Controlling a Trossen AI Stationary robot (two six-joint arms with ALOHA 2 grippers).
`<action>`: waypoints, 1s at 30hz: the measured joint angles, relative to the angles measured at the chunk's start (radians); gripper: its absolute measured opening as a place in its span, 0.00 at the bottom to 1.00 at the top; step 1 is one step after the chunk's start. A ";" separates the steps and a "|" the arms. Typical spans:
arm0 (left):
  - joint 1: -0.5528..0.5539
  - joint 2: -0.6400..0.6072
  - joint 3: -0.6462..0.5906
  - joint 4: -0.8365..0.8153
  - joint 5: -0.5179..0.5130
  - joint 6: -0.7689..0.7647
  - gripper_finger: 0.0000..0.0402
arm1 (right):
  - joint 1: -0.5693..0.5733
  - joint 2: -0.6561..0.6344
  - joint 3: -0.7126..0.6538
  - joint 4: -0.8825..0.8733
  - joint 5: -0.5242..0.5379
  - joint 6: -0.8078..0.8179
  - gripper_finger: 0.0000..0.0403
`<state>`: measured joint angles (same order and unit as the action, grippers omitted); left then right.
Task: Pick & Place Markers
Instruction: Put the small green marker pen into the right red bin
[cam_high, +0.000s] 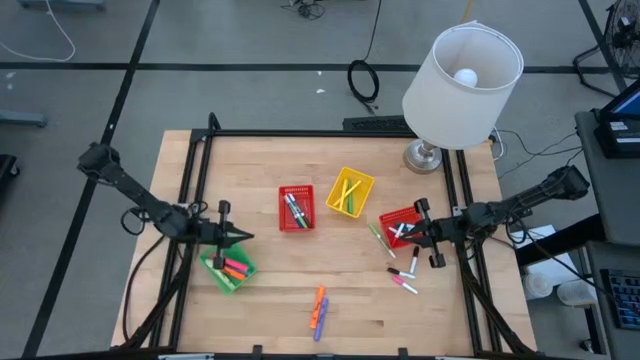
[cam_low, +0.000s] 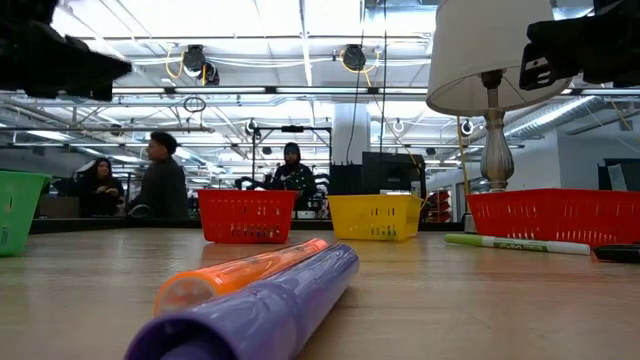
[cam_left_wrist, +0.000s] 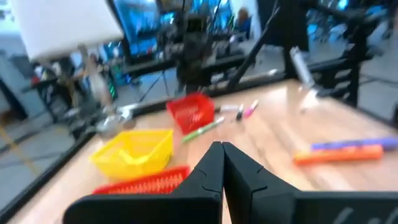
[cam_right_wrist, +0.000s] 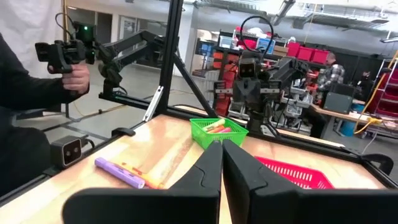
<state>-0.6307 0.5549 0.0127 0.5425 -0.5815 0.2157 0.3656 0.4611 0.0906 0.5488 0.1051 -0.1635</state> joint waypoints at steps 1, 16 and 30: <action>0.006 0.001 0.000 -0.020 -0.006 -0.019 0.00 | 0.000 0.003 0.000 0.000 0.000 -0.002 0.00; 0.036 0.001 0.002 -0.060 -0.007 -0.063 0.06 | 0.000 0.078 0.000 0.025 0.157 -0.007 0.00; 0.036 0.001 0.003 -0.046 -0.007 -0.037 0.05 | 0.013 0.162 0.034 0.161 0.186 0.059 0.00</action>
<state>-0.5949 0.5560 0.0152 0.4963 -0.5880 0.1788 0.3791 0.6227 0.1249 0.7093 0.2914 -0.1050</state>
